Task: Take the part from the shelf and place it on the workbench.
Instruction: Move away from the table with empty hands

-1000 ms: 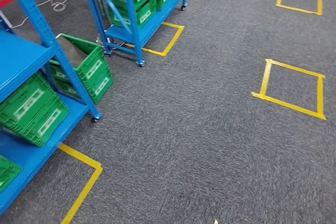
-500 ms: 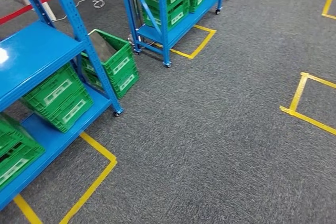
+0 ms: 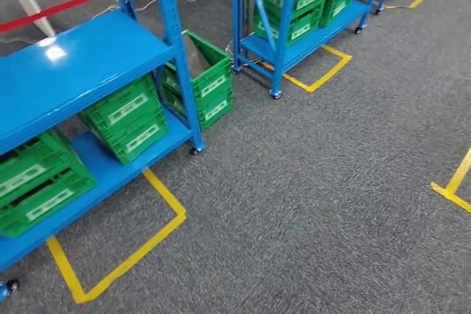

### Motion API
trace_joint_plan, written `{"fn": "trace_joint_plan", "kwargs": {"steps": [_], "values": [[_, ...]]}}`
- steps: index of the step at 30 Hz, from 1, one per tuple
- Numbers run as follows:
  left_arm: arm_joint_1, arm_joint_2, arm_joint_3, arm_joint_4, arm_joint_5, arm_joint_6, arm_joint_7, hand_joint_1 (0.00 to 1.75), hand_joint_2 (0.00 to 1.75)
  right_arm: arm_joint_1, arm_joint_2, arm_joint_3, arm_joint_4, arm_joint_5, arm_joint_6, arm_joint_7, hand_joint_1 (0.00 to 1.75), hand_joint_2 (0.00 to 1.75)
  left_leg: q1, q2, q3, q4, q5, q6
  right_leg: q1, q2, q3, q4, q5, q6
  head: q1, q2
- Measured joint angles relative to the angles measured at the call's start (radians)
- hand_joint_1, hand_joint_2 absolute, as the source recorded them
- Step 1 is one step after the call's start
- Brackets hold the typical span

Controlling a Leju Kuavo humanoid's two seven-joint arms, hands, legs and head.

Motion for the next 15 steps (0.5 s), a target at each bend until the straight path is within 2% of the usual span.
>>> {"fn": "trace_joint_plan", "kwargs": {"steps": [1,2,3,4,5,6,7,8,9,10,11,12,13,15], "values": [[-0.002,0.0,0.0,0.0,0.003,-0.007,0.004,0.0,0.0,0.0,0.001,0.0,0.0,0.002,0.0,0.004,0.0,0.0,0.001,-0.011,-0.001,-0.001,0.0,0.003,0.0,0.021,-0.036,0.069,-0.03,0.001,0.002,0.0],[-0.004,0.0,0.001,0.0,0.003,-0.014,0.006,0.0,0.0,0.0,0.002,0.0,0.0,0.004,-0.001,0.007,0.0,0.0,0.001,-0.023,-0.001,0.0,0.0,0.004,0.0,0.029,-0.071,0.133,-0.051,0.003,0.003,0.0],[-0.003,0.0,0.001,0.0,0.002,-0.02,0.006,0.0,0.0,0.0,0.002,0.0,0.0,0.006,-0.002,0.006,0.0,0.0,0.001,-0.034,0.0,0.0,0.0,0.005,0.0,0.032,-0.096,0.173,-0.056,0.004,0.003,0.0],[-0.003,0.0,0.001,0.0,0.0,-0.024,0.006,0.0,0.0,0.0,0.003,0.0,0.0,0.008,-0.003,0.005,0.0,0.0,0.002,-0.048,0.002,0.001,-0.001,0.004,0.0,0.033,-0.104,0.173,-0.038,0.005,0.003,0.0],[-0.002,0.0,0.001,0.0,-0.004,-0.025,0.006,0.0,0.0,0.001,0.003,0.0,0.0,0.009,-0.004,0.004,0.0,0.0,0.003,-0.062,0.004,0.002,-0.002,0.002,-0.002,0.037,-0.092,0.134,-0.002,0.005,0.003,0.0],[-0.002,0.0,0.001,0.0,-0.008,-0.023,0.008,0.0,0.0,0.001,0.003,0.0,0.0,0.009,-0.004,0.003,0.0,0.0,0.005,-0.075,0.005,0.004,-0.004,-0.001,-0.004,0.048,-0.067,0.068,0.042,0.007,0.003,0.0],[-0.003,0.0,0.001,0.0,-0.012,-0.022,0.009,0.0,0.0,0.002,0.003,0.0,0.0,0.009,-0.003,0.001,0.0,0.0,0.005,-0.088,0.005,0.009,-0.007,-0.006,-0.007,0.07,-0.04,0.002,0.073,0.008,0.004,0.0],[-0.004,0.0,0.001,0.0,-0.014,-0.02,0.011,0.0,0.0,0.002,0.004,0.0,0.001,0.009,-0.002,-0.001,0.0,0.0,0.005,-0.1,0.002,0.014,-0.01,-0.012,-0.011,0.09,-0.018,-0.049,0.09,0.007,0.005,0.0],[-0.004,0.0,0.001,0.0,-0.014,-0.019,0.013,0.0,0.0,0.002,0.004,0.0,0.002,0.01,-0.002,-0.003,0.0,0.0,0.005,-0.11,-0.002,0.017,-0.011,-0.018,-0.012,0.105,-0.004,-0.077,0.094,0.005,0.006,0.0],[-0.004,0.0,0.001,0.0,-0.014,-0.018,0.014,0.0,0.0,0.003,0.005,0.0,0.002,0.01,-0.001,-0.005,0.0,0.0,0.005,-0.119,-0.006,0.019,-0.01,-0.023,-0.011,0.111,0.002,-0.084,0.089,0.001,0.006,0.0],[-0.002,0.001,0.001,0.0,-0.014,-0.018,0.014,0.0,0.0,0.002,0.006,0.0,0.002,0.01,-0.001,-0.007,0.0,0.0,0.007,-0.128,-0.01,0.02,-0.008,-0.028,-0.011,0.103,0.005,-0.086,0.09,-0.005,0.006,0.0],[0.001,0.001,0.001,0.0,-0.014,-0.018,0.015,0.0,0.0,0.002,0.006,0.0,0.002,0.01,-0.001,-0.008,0.0,0.0,0.008,-0.126,-0.011,0.022,-0.009,-0.032,-0.011,0.093,0.008,-0.088,0.092,-0.011,0.006,0.0],[0.002,0.002,0.001,0.0,-0.014,-0.018,0.015,0.0,0.0,0.002,0.007,-0.001,0.002,0.01,0.0,-0.01,0.0,0.0,0.008,-0.111,-0.017,0.035,-0.017,-0.037,-0.011,0.082,0.011,-0.09,0.093,-0.018,0.004,0.0],[0.0,0.002,0.001,0.0,-0.014,-0.018,0.016,0.0,0.0,0.003,0.007,-0.001,0.002,0.01,0.0,-0.011,0.0,0.0,0.006,-0.059,-0.052,0.113,-0.061,-0.044,-0.01,0.055,0.016,-0.093,0.091,-0.031,-0.003,0.0]]}}
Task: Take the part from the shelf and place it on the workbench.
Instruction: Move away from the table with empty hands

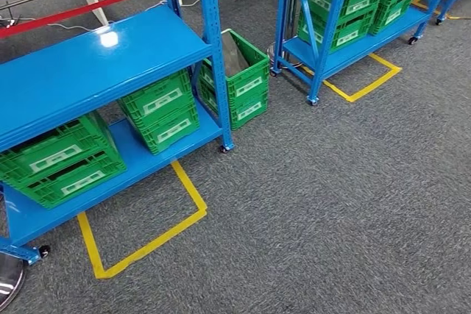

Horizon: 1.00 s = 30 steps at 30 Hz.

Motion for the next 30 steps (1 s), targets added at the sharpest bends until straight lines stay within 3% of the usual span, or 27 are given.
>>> {"fn": "trace_joint_plan", "kwargs": {"steps": [2,3,4,5,6,8,10,12,14,16,18,19,20,21,23,25,27,28,30], "values": [[-0.003,0.0,0.0,0.0,0.0,0.0,0.0,0.0,0.0,0.002,0.0,0.0,0.0,0.0,0.0,0.0,0.0,0.0,0.001,0.03,-0.064,0.131,-0.056,-0.005,0.004,-0.03,0.002,0.0,-0.005,-0.008,-0.004,0.0],[-0.003,0.0,0.0,0.0,0.0,0.0,0.0,0.0,0.0,0.004,0.0,0.0,0.0,0.0,0.0,0.0,0.0,0.0,0.003,0.035,-0.087,0.177,-0.068,-0.006,0.006,-0.045,0.004,0.0,-0.007,-0.01,-0.003,0.0],[-0.002,0.0,0.0,0.0,-0.001,0.0,0.0,0.0,0.0,0.004,0.0,0.0,0.0,0.0,0.0,0.0,0.0,0.0,0.003,0.037,-0.094,0.19,-0.062,-0.004,0.008,-0.058,0.006,0.0,-0.01,-0.01,-0.004,0.0],[0.0,0.0,0.0,0.0,-0.002,0.0,0.001,0.0,0.0,0.003,0.0,0.0,0.0,0.001,0.0,0.0,0.0,0.0,0.003,0.04,-0.08,0.162,-0.037,-0.002,0.009,-0.07,0.009,0.0,-0.013,-0.01,-0.004,0.0],[0.001,0.0,0.0,0.0,-0.003,-0.001,0.003,0.0,0.0,0.003,0.0,0.0,0.0,0.001,0.0,0.0,0.0,0.0,0.002,0.049,-0.049,0.099,0.001,0.003,0.01,-0.081,0.014,0.0,-0.016,-0.009,-0.004,0.0],[-0.001,0.001,0.0,0.0,-0.004,-0.002,0.008,0.0,0.0,0.002,0.001,0.0,0.0,0.0,0.001,0.0,0.0,0.0,-0.009,0.09,0.016,-0.029,0.046,0.014,0.014,-0.101,0.02,0.0,-0.026,-0.003,-0.004,0.0],[-0.005,0.002,0.0,0.0,-0.004,-0.004,0.008,0.0,0.0,0.001,0.003,0.0,0.0,-0.006,0.002,-0.001,0.0,0.0,-0.019,0.111,0.04,-0.08,0.046,0.023,0.018,-0.122,0.022,-0.003,-0.033,0.006,-0.003,0.0],[-0.001,0.003,0.002,0.0,0.0,-0.006,0.009,0.0,0.0,-0.003,0.005,0.0,0.0,-0.014,0.002,-0.002,0.0,0.0,-0.018,0.094,0.042,-0.091,0.048,0.031,0.017,-0.136,0.031,-0.007,-0.037,0.014,-0.002,0.0],[0.002,0.003,0.007,0.0,0.002,-0.011,0.015,0.0,0.0,-0.006,0.006,-0.001,0.0,-0.018,0.003,-0.003,0.0,0.0,-0.012,0.074,0.049,-0.103,0.055,0.04,0.014,-0.095,0.025,0.02,-0.058,0.021,0.001,0.0],[0.0,0.002,0.01,0.0,-0.003,-0.017,0.019,0.0,0.0,-0.005,0.006,-0.002,0.0,-0.025,0.003,-0.011,0.0,0.0,-0.008,0.054,0.052,-0.109,0.057,0.048,0.012,-0.039,-0.028,0.126,-0.109,0.026,0.006,0.0],[-0.002,0.002,0.01,0.0,-0.009,-0.017,0.015,0.0,0.0,-0.005,0.006,-0.009,0.0,-0.035,0.004,-0.024,0.0,0.0,-0.008,0.029,0.053,-0.108,0.056,0.051,0.012,-0.024,-0.101,0.249,-0.145,0.029,0.007,0.0],[-0.002,0.001,0.011,0.0,-0.009,-0.014,0.013,0.0,0.0,-0.005,0.006,-0.013,0.0,-0.039,0.004,-0.03,0.0,0.0,-0.008,0.017,0.054,-0.108,0.056,0.051,0.012,-0.022,-0.121,0.272,-0.137,0.03,0.007,0.0],[-0.002,0.001,0.013,0.0,-0.004,-0.01,0.011,0.0,0.0,-0.006,0.006,-0.016,0.0,-0.038,0.004,-0.033,0.0,0.0,-0.007,0.003,0.057,-0.107,0.054,0.05,0.011,-0.021,-0.123,0.254,-0.108,0.031,0.007,0.0],[-0.002,0.0,0.016,0.0,0.003,-0.005,0.007,0.0,0.0,-0.006,0.006,-0.018,0.0,-0.035,0.004,-0.034,0.0,0.0,-0.006,-0.011,0.06,-0.107,0.052,0.048,0.009,-0.015,-0.106,0.2,-0.065,0.032,0.007,0.0],[-0.003,-0.001,0.024,0.0,0.013,-0.001,-0.001,0.0,0.0,-0.004,0.006,-0.018,0.0,-0.024,0.003,-0.03,0.0,0.0,-0.004,-0.037,0.061,-0.101,0.047,0.04,0.003,0.026,-0.056,0.07,0.0,0.033,0.008,0.0],[-0.004,-0.001,0.028,0.0,0.004,-0.002,0.005,0.0,0.0,-0.002,0.006,-0.018,0.0,-0.015,0.003,-0.023,0.0,0.0,-0.004,-0.058,0.056,-0.097,0.046,0.028,0.0,0.055,-0.028,0.011,0.012,0.027,0.01,0.0],[0.0,-0.001,0.029,0.0,-0.011,0.006,0.007,0.0,0.0,-0.002,0.007,-0.018,0.0,-0.015,0.002,-0.03,0.0,0.0,-0.001,-0.073,0.05,-0.097,0.049,0.017,0.002,0.041,-0.021,0.006,0.012,0.015,0.01,0.0],[0.002,-0.001,0.028,0.0,-0.02,0.012,0.003,0.0,0.0,-0.002,0.008,-0.018,0.0,-0.017,0.002,-0.038,0.0,0.0,0.0,-0.065,0.047,-0.092,0.045,0.012,0.003,0.031,-0.02,0.004,0.014,0.008,0.009,0.0],[0.002,-0.003,0.028,0.0,-0.03,0.025,-0.005,0.0,0.0,-0.002,0.009,-0.019,0.0,-0.016,0.002,-0.045,0.0,0.0,-0.002,-0.019,0.022,-0.035,0.008,0.003,0.001,0.006,-0.015,-0.001,0.014,-0.004,0.003,0.0]]}}
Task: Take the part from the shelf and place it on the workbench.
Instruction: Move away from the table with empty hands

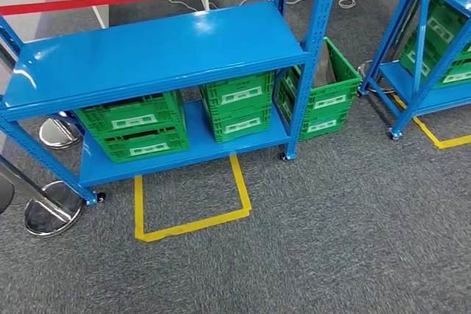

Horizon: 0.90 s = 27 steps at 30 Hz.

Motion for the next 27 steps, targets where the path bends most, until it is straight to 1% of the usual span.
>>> {"fn": "trace_joint_plan", "kwargs": {"steps": [1,2,3,4,5,6,7,8,9,10,11,12,13,14,15,16,17,18,19,20,21,22,23,24,25,26,27], "values": [[-0.002,-0.002,0.0,0.0,0.0,0.008,-0.002,0.0,0.0,0.001,0.0,0.0,0.0,0.003,0.001,0.003,0.0,0.0,0.0,0.027,-0.026,0.057,-0.03,-0.004,0.002,-0.014,0.002,0.0,-0.002,-0.004,-0.003,0.0],[-0.003,-0.003,0.001,0.0,0.004,0.016,-0.005,0.0,0.0,0.003,0.001,0.0,0.0,0.005,0.001,0.006,0.0,0.0,0.001,0.043,-0.059,0.125,-0.061,-0.007,0.003,-0.03,0.003,-0.001,-0.004,-0.008,-0.005,0.0],[-0.004,-0.004,0.002,0.0,0.008,0.022,-0.007,0.0,0.0,0.005,0.001,0.0,0.0,0.006,0.001,0.009,0.0,0.0,0.003,0.05,-0.087,0.184,-0.083,-0.009,0.005,-0.045,0.004,-0.001,-0.006,-0.01,-0.004,0.0],[-0.002,-0.004,0.004,0.0,0.011,0.025,-0.009,0.0,0.0,0.006,0.001,0.0,0.0,0.006,0.001,0.01,0.0,0.0,0.004,0.054,-0.102,0.215,-0.086,-0.01,0.006,-0.059,0.005,0.0,-0.008,-0.011,-0.004,0.0],[0.0,-0.005,0.005,0.0,0.012,0.026,-0.009,0.0,0.0,0.006,0.001,0.0,0.0,0.006,0.001,0.01,0.0,0.0,0.005,0.056,-0.099,0.208,-0.071,-0.009,0.007,-0.072,0.008,0.0,-0.011,-0.011,-0.005,0.0],[0.002,-0.005,0.005,0.0,0.013,0.026,-0.009,0.0,0.0,0.006,0.001,0.0,0.0,0.006,0.001,0.01,0.0,0.0,0.006,0.062,-0.077,0.163,-0.039,-0.007,0.008,-0.083,0.011,0.0,-0.013,-0.01,-0.005,0.0],[0.003,-0.004,0.006,0.0,0.013,0.027,-0.009,0.0,0.0,0.006,0.001,0.0,0.0,0.006,0.001,0.01,0.0,0.0,0.004,0.077,-0.042,0.095,-0.003,-0.002,0.009,-0.094,0.015,-0.001,-0.016,-0.009,-0.005,0.0],[0.002,-0.004,0.006,0.0,0.013,0.027,-0.009,0.0,0.0,0.006,0.001,0.0,0.0,0.006,0.001,0.01,0.0,0.0,-0.001,0.101,-0.009,0.028,0.022,0.002,0.011,-0.104,0.019,0.0,-0.02,-0.005,-0.005,0.0],[0.0,-0.004,0.006,0.0,0.013,0.027,-0.009,0.0,0.0,0.006,0.002,0.0,0.0,0.006,0.001,0.01,0.0,0.0,-0.006,0.121,0.014,-0.021,0.036,0.007,0.014,-0.113,0.022,0.0,-0.023,-0.001,-0.005,0.0],[-0.002,-0.004,0.006,0.0,0.013,0.027,-0.009,0.0,0.0,0.006,0.002,0.0,0.0,0.006,0.001,0.01,0.0,0.0,-0.011,0.135,0.026,-0.049,0.038,0.012,0.016,-0.122,0.024,0.0,-0.027,0.004,-0.004,0.0],[-0.002,-0.004,0.006,0.0,0.013,0.027,-0.01,0.0,0.0,0.005,0.002,0.0,0.0,0.006,0.001,0.01,0.0,0.0,-0.015,0.137,0.027,-0.056,0.034,0.015,0.017,-0.132,0.027,-0.001,-0.029,0.009,-0.004,0.0],[-0.001,-0.004,0.007,0.0,0.013,0.027,-0.01,0.0,0.0,0.004,0.002,0.0,0.0,0.006,0.001,0.01,0.0,0.0,-0.015,0.126,0.027,-0.059,0.035,0.019,0.017,-0.142,0.031,-0.004,-0.03,0.014,-0.005,0.0],[0.001,-0.004,0.007,0.0,0.013,0.027,-0.01,0.0,0.0,0.001,0.002,0.0,0.0,0.006,0.001,0.01,0.0,0.0,-0.013,0.116,0.03,-0.065,0.037,0.024,0.016,-0.14,0.033,-0.003,-0.034,0.02,-0.005,0.0],[0.002,-0.004,0.007,0.0,0.013,0.028,-0.01,0.0,0.0,0.0,0.003,0.0,0.0,0.006,0.001,0.01,0.0,0.0,-0.01,0.106,0.033,-0.071,0.04,0.03,0.014,-0.121,0.029,0.009,-0.045,0.025,-0.003,0.0],[0.002,-0.004,0.007,0.0,0.013,0.028,-0.01,0.0,0.0,-0.001,0.003,0.0,0.0,0.006,0.001,0.009,0.0,0.0,-0.007,0.095,0.036,-0.077,0.044,0.036,0.013,-0.095,0.013,0.042,-0.064,0.029,-0.001,0.0],[0.0,-0.005,0.008,0.0,0.014,0.028,-0.01,0.0,0.0,-0.002,0.003,0.0,0.0,0.006,0.001,0.009,0.0,0.0,-0.004,0.084,0.039,-0.079,0.046,0.04,0.011,-0.063,-0.015,0.096,-0.091,0.033,0.002,0.0],[-0.001,-0.006,0.008,0.0,0.014,0.028,-0.01,0.0,0.0,-0.002,0.003,0.0,0.0,0.005,0.0,0.01,0.0,0.0,-0.003,0.072,0.038,-0.08,0.047,0.043,0.01,-0.041,-0.05,0.164,-0.12,0.035,0.004,0.0],[-0.003,-0.007,0.008,0.0,0.014,0.028,-0.01,0.0,0.0,-0.002,0.003,0.0,0.0,0.005,0.0,0.01,0.0,0.0,-0.003,0.059,0.038,-0.079,0.046,0.045,0.01,-0.032,-0.087,0.229,-0.141,0.037,0.005,0.0],[-0.002,-0.007,0.008,0.0,0.014,0.028,-0.01,0.0,0.0,-0.003,0.003,0.0,0.0,0.005,-0.001,0.011,0.0,0.0,-0.003,0.046,0.039,-0.079,0.046,0.045,0.01,-0.029,-0.113,0.27,-0.146,0.039,0.005,0.0],[-0.002,-0.007,0.008,0.0,0.014,0.027,-0.01,0.0,0.0,-0.003,0.003,0.0,-0.001,0.007,-0.001,0.011,0.0,0.0,-0.003,0.033,0.041,-0.078,0.045,0.045,0.01,-0.028,-0.122,0.274,-0.129,0.04,0.005,0.0],[-0.001,-0.007,0.008,0.0,0.013,0.025,-0.01,0.0,0.0,-0.004,0.003,0.0,-0.001,0.01,-0.001,0.013,0.0,0.0,-0.002,0.019,0.044,-0.078,0.043,0.044,0.009,-0.025,-0.113,0.24,-0.096,0.04,0.005,0.0],[-0.001,-0.008,0.009,0.0,0.011,0.023,-0.012,0.0,0.0,-0.004,0.003,0.0,-0.001,0.015,-0.002,0.016,0.0,0.0,-0.001,0.005,0.047,-0.077,0.041,0.041,0.007,-0.015,-0.089,0.178,-0.052,0.04,0.005,0.0],[-0.002,-0.008,0.009,0.0,0.008,0.02,-0.013,0.0,0.0,-0.004,0.003,0.0,-0.001,0.019,-0.003,0.019,0.0,0.0,-0.001,-0.007,0.047,-0.074,0.038,0.037,0.004,0.011,-0.063,0.113,-0.019,0.04,0.006,0.0],[-0.003,-0.008,0.009,0.0,0.005,0.018,-0.011,0.0,0.0,-0.003,0.003,0.0,0.0,0.022,-0.004,0.022,0.0,0.0,-0.001,-0.02,0.044,-0.069,0.035,0.031,0.0,0.035,-0.038,0.058,0.0,0.038,0.006,0.0],[-0.004,-0.008,0.009,0.0,0.002,0.017,-0.009,0.0,0.0,-0.002,0.003,0.001,0.0,0.023,-0.006,0.023,0.0,0.0,-0.001,-0.03,0.039,-0.066,0.034,0.025,-0.002,0.056,-0.023,0.025,0.006,0.035,0.006,0.0],[-0.004,-0.008,0.009,0.0,0.0,0.018,-0.005,0.0,0.0,-0.001,0.003,0.001,0.0,0.023,-0.008,0.023,0.0,0.0,0.001,-0.04,0.034,-0.063,0.035,0.019,-0.002,0.068,-0.017,0.014,0.002,0.03,0.006,0.0],[-0.003,-0.008,0.009,0.0,-0.002,0.015,-0.003,0.0,0.0,0.0,0.003,0.001,0.0,0.023,-0.01,0.023,0.0,0.0,0.003,-0.051,0.03,-0.063,0.037,0.013,0.0,0.06,-0.013,0.009,0.001,0.023,0.006,0.0]]}}
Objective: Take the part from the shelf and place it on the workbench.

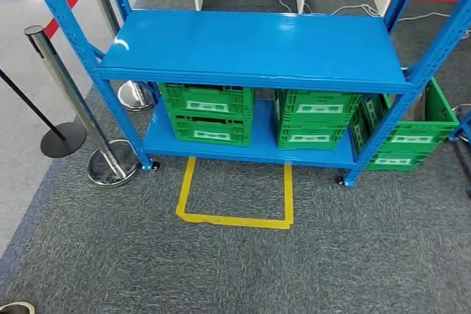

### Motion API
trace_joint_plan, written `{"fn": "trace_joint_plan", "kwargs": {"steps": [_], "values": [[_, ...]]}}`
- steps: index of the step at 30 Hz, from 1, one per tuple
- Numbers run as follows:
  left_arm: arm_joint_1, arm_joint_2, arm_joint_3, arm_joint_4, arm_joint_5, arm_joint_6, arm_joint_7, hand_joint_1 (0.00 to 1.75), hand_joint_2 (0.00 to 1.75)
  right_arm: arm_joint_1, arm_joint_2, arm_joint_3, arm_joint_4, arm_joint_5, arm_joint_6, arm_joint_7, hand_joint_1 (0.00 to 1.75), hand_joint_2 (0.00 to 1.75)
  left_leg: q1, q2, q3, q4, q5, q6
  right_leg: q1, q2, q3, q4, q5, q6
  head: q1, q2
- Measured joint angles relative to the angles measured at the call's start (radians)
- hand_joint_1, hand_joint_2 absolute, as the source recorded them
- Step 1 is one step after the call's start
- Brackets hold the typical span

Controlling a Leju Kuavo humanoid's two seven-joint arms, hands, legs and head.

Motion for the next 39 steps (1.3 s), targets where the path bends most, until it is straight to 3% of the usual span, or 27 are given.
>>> {"fn": "trace_joint_plan", "kwargs": {"steps": [1,3,5,7,8,9,11,13,17,22,25,26,29,39], "values": [[0.001,0.001,0.0,0.0,-0.002,-0.008,0.001,0.0,0.0,0.001,0.0,0.0,0.0,0.001,-0.003,0.0,0.0,0.0,0.002,-0.001,-0.001,0.0,0.0,-0.006,0.001,-0.011,0.002,-0.002,0.002,-0.007,0.0,0.0],[0.001,0.002,0.0,0.0,-0.004,-0.032,0.003,0.0,0.0,0.001,0.001,0.0,0.0,0.006,-0.008,0.004,0.0,0.0,0.001,0.037,-0.016,0.034,-0.022,-0.016,0.0,-0.038,0.011,-0.011,0.003,-0.02,-0.005,0.0],[-0.003,0.001,0.001,0.0,0.0,-0.043,0.004,0.0,0.0,0.003,0.002,0.0,0.0,0.011,-0.016,0.012,0.0,0.0,0.001,0.09,-0.067,0.142,-0.077,-0.024,0.002,-0.07,0.018,-0.015,-0.001,-0.03,-0.011,0.0],[-0.004,0.001,0.003,0.0,0.003,-0.042,0.003,0.0,0.0,0.006,0.002,0.0,0.0,0.014,-0.023,0.023,0.0,0.0,0.005,0.104,-0.123,0.254,-0.116,-0.03,0.004,-0.103,0.022,-0.015,-0.007,-0.035,-0.012,0.0],[-0.003,0.001,0.004,0.0,0.003,-0.042,0.001,0.0,0.0,0.007,0.002,0.0,0.0,0.017,-0.028,0.027,0.0,0.0,0.006,0.106,-0.13,0.267,-0.11,-0.032,0.005,-0.117,0.024,-0.014,-0.009,-0.035,-0.012,0.0],[-0.001,0.001,0.004,0.0,0.002,-0.043,-0.001,0.0,0.0,0.006,0.002,0.001,0.0,0.02,-0.034,0.03,0.0,0.0,0.007,0.109,-0.117,0.241,-0.085,-0.031,0.005,-0.129,0.027,-0.014,-0.012,-0.034,-0.012,0.0],[0.0,0.002,0.005,0.0,0.0,-0.046,-0.004,0.0,0.0,0.006,0.002,0.002,0.0,0.023,-0.054,0.036,0.0,0.0,0.006,0.121,-0.053,0.113,-0.018,-0.025,0.006,-0.146,0.036,-0.014,-0.018,-0.029,-0.012,0.0],[-0.001,0.003,0.006,0.0,-0.005,-0.057,0.0,0.0,0.0,0.002,0.002,0.002,0.0,0.017,-0.071,0.042,0.0,0.0,0.001,0.132,-0.003,0.015,0.009,-0.016,0.008,-0.156,0.035,-0.014,-0.024,-0.02,-0.011,0.0],[-0.001,0.003,0.006,0.0,-0.023,-0.082,0.019,0.0,0.0,-0.005,0.0,-0.003,0.0,-0.013,-0.068,0.064,0.0,0.0,-0.004,0.133,0.009,-0.007,0.005,-0.019,0.01,-0.158,0.035,-0.013,-0.033,-0.019,-0.01,0.0],[-0.008,0.005,0.01,0.0,-0.018,-0.096,0.038,0.0,0.0,-0.003,-0.005,-0.006,0.0,-0.01,-0.052,0.097,0.0,0.0,-0.005,0.134,0.009,-0.007,0.003,-0.013,0.009,-0.156,0.051,-0.027,-0.025,-0.008,-0.01,0.0],[-0.009,0.007,0.012,0.0,-0.018,-0.097,0.041,0.0,1.31,-0.003,-0.007,-0.006,0.0,-0.008,-0.05,0.098,0.0,0.0,-0.005,0.134,0.009,-0.007,0.001,-0.01,0.009,-0.156,0.052,-0.03,-0.024,-0.005,-0.01,0.0],[-0.009,0.008,0.012,0.0,-0.018,-0.097,0.041,0.0,1.75,-0.003,-0.007,-0.006,0.0,-0.007,-0.05,0.098,0.0,0.44,-0.005,0.134,0.009,-0.007,0.001,-0.009,0.009,-0.156,0.052,-0.03,-0.024,-0.005,-0.01,0.0],[-0.009,0.01,0.014,0.0,-0.016,-0.097,0.038,0.0,1.75,-0.003,-0.007,-0.006,0.0,-0.002,-0.053,0.11,0.0,1.75,-0.005,0.134,0.01,-0.007,0.0,-0.008,0.009,-0.156,0.051,-0.031,-0.025,-0.004,-0.01,0.0],[-0.01,0.013,0.034,0.0,-0.009,-0.096,0.032,0.0,1.75,-0.003,-0.009,-0.02,0.0,-0.013,-0.054,0.148,0.0,1.75,-0.004,0.134,0.014,-0.008,-0.001,-0.007,0.01,-0.156,0.049,-0.031,-0.026,-0.002,-0.011,0.0]]}}
